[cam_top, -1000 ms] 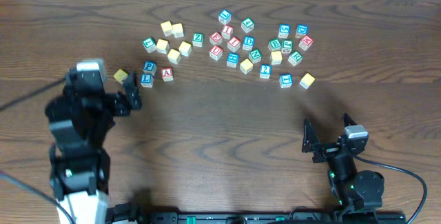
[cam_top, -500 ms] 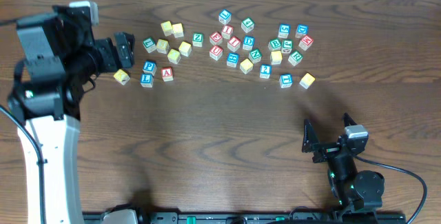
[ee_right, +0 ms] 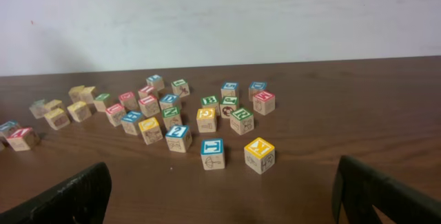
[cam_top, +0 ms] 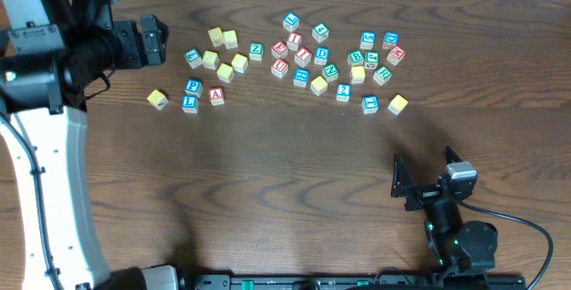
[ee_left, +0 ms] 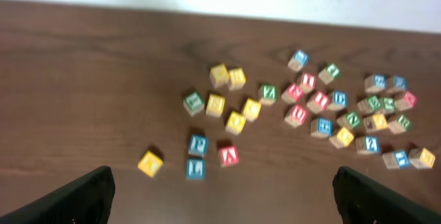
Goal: Spell out CORL
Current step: 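Move the left gripper over the yellow C block in the pile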
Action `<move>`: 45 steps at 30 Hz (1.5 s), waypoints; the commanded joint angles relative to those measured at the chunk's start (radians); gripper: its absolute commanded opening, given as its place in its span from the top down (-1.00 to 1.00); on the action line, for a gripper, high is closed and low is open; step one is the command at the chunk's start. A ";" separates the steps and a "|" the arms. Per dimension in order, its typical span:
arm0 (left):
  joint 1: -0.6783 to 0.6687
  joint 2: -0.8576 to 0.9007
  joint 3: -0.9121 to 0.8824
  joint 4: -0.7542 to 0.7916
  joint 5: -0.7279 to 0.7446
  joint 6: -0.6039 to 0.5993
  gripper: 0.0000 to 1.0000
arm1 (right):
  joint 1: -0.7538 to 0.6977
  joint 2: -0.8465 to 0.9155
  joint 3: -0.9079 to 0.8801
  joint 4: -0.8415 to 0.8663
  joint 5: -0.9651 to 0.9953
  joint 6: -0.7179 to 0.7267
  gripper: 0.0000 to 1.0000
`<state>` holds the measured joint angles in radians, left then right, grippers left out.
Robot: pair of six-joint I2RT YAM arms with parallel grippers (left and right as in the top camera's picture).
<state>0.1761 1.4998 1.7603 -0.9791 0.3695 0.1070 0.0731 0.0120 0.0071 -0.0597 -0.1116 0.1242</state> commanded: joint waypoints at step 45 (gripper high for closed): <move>-0.322 0.388 0.269 -0.007 -0.285 -0.101 -0.88 | -0.004 1.530 1.659 -0.950 -0.179 -0.021 -0.99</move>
<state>-0.1253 1.7950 1.9476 -0.9913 0.1425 -0.0254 0.0731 1.4990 1.6077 -1.0100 -0.2821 0.1352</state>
